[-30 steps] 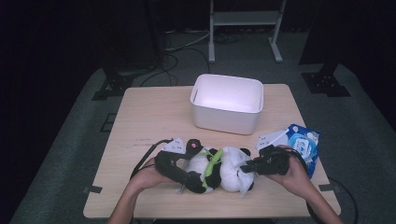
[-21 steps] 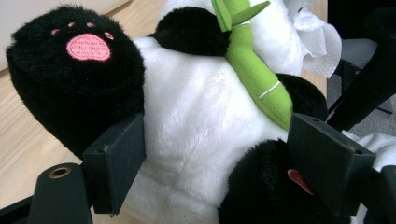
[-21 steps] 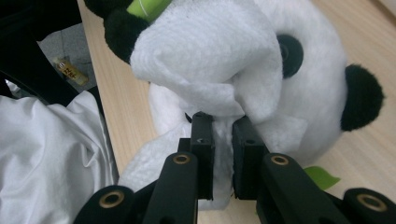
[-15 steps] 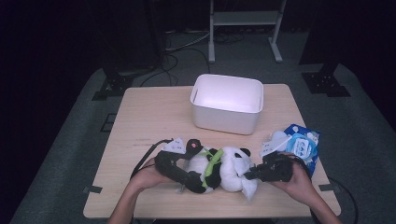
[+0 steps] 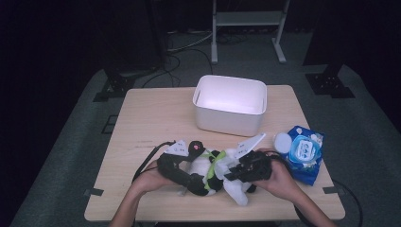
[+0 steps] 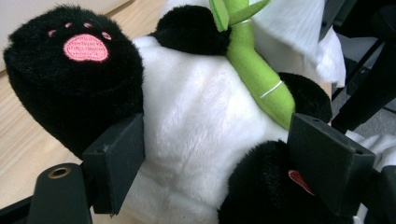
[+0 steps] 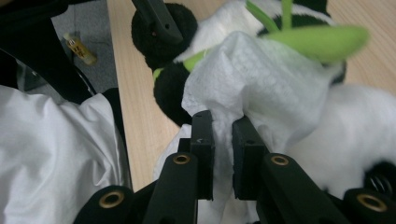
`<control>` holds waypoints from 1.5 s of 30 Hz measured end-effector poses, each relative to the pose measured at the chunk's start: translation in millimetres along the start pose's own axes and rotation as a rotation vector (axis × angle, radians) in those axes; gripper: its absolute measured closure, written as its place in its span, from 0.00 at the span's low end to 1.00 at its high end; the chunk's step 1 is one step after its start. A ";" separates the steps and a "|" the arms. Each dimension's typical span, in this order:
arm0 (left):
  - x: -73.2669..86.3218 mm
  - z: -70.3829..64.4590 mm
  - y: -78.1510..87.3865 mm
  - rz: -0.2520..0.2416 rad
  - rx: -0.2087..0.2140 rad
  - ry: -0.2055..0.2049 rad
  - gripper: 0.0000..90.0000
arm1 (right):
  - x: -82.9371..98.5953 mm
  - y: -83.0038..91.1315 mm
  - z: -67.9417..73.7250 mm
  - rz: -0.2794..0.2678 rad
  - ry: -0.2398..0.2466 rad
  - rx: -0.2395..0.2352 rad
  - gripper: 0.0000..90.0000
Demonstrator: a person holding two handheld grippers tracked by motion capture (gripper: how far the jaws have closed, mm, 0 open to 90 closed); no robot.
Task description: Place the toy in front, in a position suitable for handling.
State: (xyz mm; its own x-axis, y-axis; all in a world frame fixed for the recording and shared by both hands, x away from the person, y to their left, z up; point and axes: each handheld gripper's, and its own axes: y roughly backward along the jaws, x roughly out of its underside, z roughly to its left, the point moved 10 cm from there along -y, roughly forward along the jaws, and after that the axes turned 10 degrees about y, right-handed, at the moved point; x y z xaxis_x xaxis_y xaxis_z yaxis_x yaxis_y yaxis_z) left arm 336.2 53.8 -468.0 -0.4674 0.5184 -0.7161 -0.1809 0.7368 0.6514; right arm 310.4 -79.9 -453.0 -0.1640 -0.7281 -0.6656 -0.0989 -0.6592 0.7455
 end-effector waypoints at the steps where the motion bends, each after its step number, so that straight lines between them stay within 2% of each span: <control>1: 0.0 0.0 -0.1 -0.001 0.000 0.001 0.21 | -2.2 -2.2 -0.3 0.002 0.011 0.000 0.90; 5: -0.4 0.6 -0.6 -0.007 0.002 0.005 0.21 | -7.2 1.2 -5.8 0.003 0.008 0.017 0.90; 9: -0.5 0.5 -0.7 -0.007 0.003 0.004 0.21 | -8.6 16.8 -22.1 -0.008 -0.010 0.070 0.90; 11: -0.6 0.7 -0.8 -0.008 0.003 0.005 0.21 | -7.8 20.2 -27.1 -0.009 -0.023 0.079 0.90; 12: -0.4 0.6 -0.8 -0.009 0.003 0.007 0.21 | -4.8 25.8 -38.8 -0.013 -0.045 0.103 0.90; 15: 0.1 0.1 -0.7 -0.009 0.004 0.004 0.21 | 2.6 34.3 -58.2 -0.023 -0.090 0.146 0.90; 19: 0.4 0.8 -0.3 -0.008 0.006 0.000 0.21 | 23.2 33.9 -77.1 0.007 -0.146 0.167 0.90; 20: 0.4 0.8 -0.3 -0.009 0.006 0.001 0.21 | 29.0 32.6 -80.1 0.017 -0.158 0.171 0.90; 23: 0.2 0.6 -0.5 -0.009 0.006 0.001 0.21 | 36.7 31.7 -83.2 -0.003 -0.192 0.149 0.90; 28: 0.5 0.2 -0.6 -0.009 0.006 -0.002 0.21 | 61.8 33.9 -89.6 0.008 -0.246 0.166 0.90; 30: 0.3 0.1 -1.0 -0.009 0.005 -0.003 0.21 | 67.1 34.3 -89.5 0.007 -0.264 0.160 0.90; 33: 0.9 -0.2 -1.0 -0.005 0.004 -0.008 0.21 | 64.0 35.8 -88.5 -0.006 -0.265 0.152 0.90; 37: 1.3 -0.7 -1.0 -0.001 0.004 -0.010 0.21 | 51.0 36.8 -85.1 -0.018 -0.237 0.144 0.90; 40: 1.4 -1.1 -1.0 0.002 0.000 -0.012 0.21 | 30.3 32.7 -79.6 -0.015 -0.187 0.127 0.89; 45: 1.6 -1.3 -0.9 0.007 -0.003 -0.023 0.21 | 8.4 21.8 -75.9 0.012 -0.146 0.106 0.90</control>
State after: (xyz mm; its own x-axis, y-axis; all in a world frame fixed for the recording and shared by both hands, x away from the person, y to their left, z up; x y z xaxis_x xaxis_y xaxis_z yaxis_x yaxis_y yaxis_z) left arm 334.5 53.4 -469.4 -0.4489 0.5334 -0.7169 -0.1807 0.7316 0.6574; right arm 381.4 -114.6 -445.1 -0.3057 -0.6959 -0.6499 -0.1975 -0.6213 0.7582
